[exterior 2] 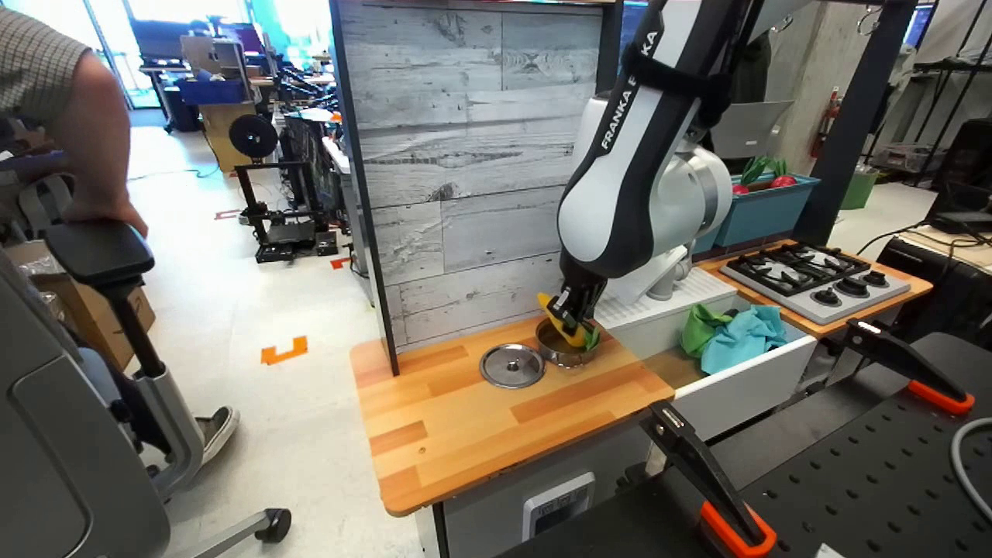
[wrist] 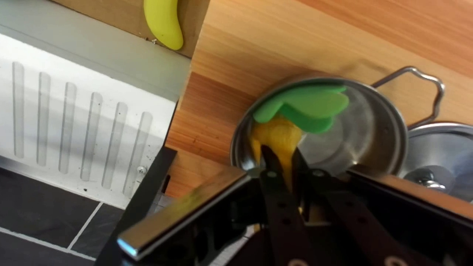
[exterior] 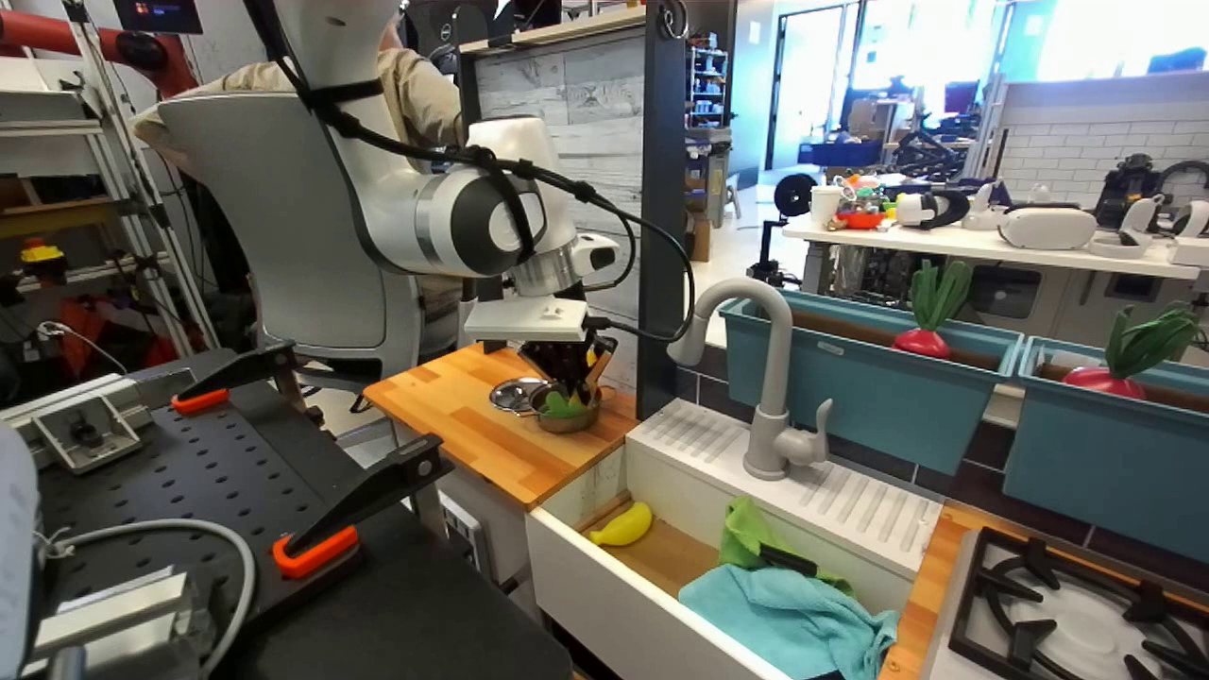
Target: Remove the carrot plush toy from the silver pot
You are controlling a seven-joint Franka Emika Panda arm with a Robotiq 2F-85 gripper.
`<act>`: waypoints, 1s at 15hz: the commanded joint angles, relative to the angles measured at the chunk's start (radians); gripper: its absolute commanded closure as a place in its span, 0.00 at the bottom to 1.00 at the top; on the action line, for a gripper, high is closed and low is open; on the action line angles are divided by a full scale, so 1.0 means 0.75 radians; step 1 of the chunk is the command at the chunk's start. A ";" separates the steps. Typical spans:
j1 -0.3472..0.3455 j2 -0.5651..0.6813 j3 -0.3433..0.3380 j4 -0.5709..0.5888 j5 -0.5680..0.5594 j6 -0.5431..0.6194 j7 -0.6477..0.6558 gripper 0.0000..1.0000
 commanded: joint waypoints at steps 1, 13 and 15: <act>0.044 -0.106 -0.017 -0.155 -0.054 0.091 0.038 0.98; 0.260 -0.331 -0.026 -0.405 -0.074 0.179 0.038 0.98; 0.263 -0.299 0.008 -0.366 -0.080 0.157 0.024 0.98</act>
